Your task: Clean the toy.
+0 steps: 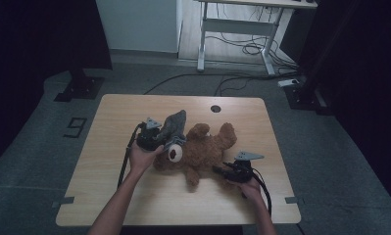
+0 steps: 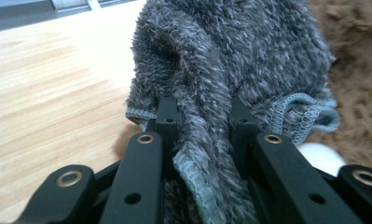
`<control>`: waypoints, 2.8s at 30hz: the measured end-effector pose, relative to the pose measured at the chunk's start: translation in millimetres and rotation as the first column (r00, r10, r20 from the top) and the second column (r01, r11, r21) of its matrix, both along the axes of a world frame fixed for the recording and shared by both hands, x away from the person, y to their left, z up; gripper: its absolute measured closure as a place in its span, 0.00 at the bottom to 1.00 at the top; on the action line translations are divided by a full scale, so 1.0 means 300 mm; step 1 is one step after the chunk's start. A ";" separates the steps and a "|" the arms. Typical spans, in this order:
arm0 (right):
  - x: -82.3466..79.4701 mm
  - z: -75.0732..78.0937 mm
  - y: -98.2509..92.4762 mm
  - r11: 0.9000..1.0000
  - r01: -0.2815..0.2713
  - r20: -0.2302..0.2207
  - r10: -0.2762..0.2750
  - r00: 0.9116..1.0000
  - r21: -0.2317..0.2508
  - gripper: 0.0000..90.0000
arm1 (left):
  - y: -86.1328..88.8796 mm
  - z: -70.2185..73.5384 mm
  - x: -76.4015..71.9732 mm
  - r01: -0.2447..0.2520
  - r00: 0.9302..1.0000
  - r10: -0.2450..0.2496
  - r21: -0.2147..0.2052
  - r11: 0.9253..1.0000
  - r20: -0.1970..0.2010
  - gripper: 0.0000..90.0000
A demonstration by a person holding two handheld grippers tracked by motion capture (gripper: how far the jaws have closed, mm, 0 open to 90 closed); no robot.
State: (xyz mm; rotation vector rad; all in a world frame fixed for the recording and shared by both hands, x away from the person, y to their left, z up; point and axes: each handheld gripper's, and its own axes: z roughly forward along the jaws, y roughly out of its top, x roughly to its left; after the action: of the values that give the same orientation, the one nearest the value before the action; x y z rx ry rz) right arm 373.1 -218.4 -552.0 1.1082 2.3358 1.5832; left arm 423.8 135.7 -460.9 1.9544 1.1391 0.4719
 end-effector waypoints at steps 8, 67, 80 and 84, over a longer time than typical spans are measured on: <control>0.000 0.000 -0.002 1.000 -0.001 -0.003 0.001 1.000 -0.001 0.69 | 0.072 -0.019 -0.002 -0.076 0.997 0.076 0.039 0.996 0.000 0.80; 0.006 -0.003 -0.007 1.000 -0.002 -0.030 0.002 1.000 0.003 0.69 | 0.119 -0.126 -0.334 0.080 0.997 -0.081 -0.098 0.992 0.000 0.80; -0.007 -0.001 -0.002 1.000 0.014 -0.014 -0.014 1.000 -0.010 0.69 | -0.236 0.060 -0.278 0.278 0.958 -0.265 -0.138 0.951 0.108 0.80; -0.010 -0.001 -0.002 1.000 0.015 -0.017 -0.016 1.000 -0.011 0.69 | -0.368 0.029 -0.239 0.309 0.950 -0.302 -0.095 0.946 0.082 0.81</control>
State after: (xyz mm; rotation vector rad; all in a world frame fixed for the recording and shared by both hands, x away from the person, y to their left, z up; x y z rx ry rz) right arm 370.2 -219.1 -552.3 1.1390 2.3374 1.5606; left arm 352.1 25.2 -452.3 1.9618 0.7827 0.3006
